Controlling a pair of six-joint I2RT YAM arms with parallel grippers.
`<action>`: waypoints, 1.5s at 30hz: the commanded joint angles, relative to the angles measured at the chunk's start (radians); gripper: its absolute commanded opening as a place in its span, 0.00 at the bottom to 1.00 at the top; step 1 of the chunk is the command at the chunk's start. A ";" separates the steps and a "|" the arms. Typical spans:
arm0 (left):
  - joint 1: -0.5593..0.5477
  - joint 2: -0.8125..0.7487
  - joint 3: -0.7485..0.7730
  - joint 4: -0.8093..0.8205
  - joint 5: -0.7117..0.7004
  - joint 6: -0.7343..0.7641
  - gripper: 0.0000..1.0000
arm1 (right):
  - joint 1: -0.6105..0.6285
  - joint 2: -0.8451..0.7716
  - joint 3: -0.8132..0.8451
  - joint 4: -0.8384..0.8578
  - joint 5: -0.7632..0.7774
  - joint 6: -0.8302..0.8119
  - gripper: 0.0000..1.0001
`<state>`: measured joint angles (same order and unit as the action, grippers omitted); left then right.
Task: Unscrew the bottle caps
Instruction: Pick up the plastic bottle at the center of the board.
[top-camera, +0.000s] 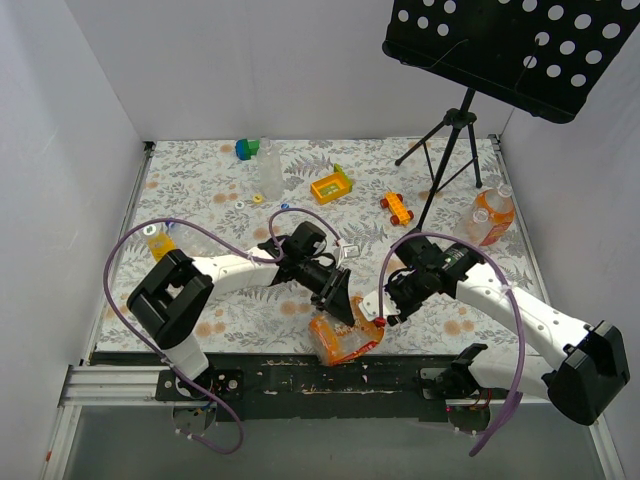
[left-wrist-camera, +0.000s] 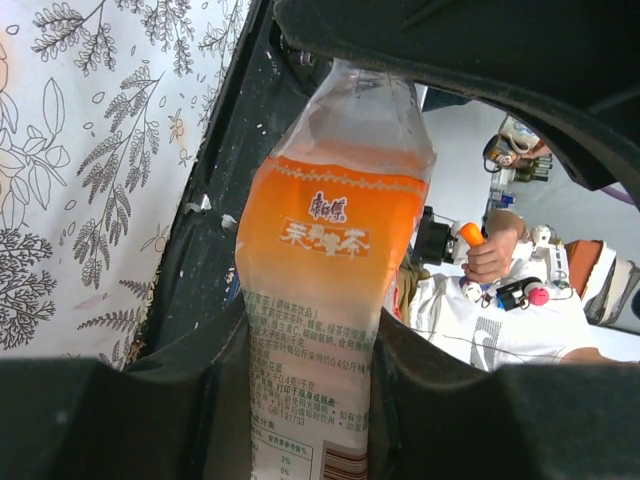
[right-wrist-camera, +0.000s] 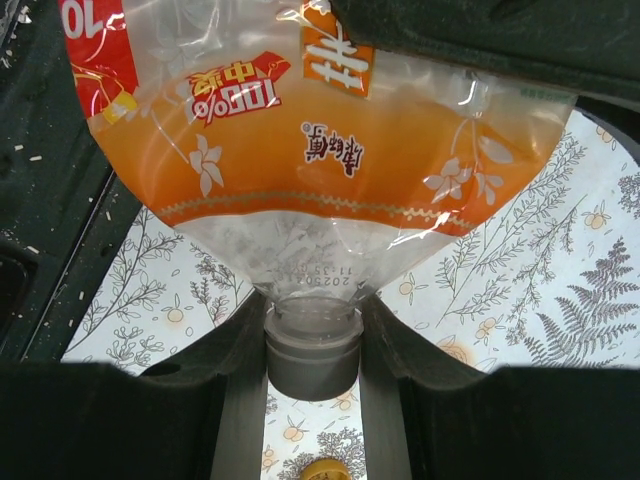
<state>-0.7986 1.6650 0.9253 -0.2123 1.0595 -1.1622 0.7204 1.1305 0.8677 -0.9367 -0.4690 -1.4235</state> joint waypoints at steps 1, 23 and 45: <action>-0.008 -0.007 0.040 -0.009 0.027 0.022 0.00 | 0.005 -0.026 0.002 0.025 -0.028 0.020 0.01; -0.013 -0.588 -0.282 0.080 -0.345 0.223 0.00 | -0.268 -0.225 0.031 0.013 -0.405 0.210 0.89; -0.051 -0.760 -0.335 0.105 -0.609 0.529 0.00 | -0.322 -0.187 -0.065 0.391 -0.643 0.962 0.95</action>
<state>-0.8387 0.9405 0.6071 -0.1486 0.4923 -0.6659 0.4004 0.9527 0.8207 -0.6090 -1.0485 -0.5247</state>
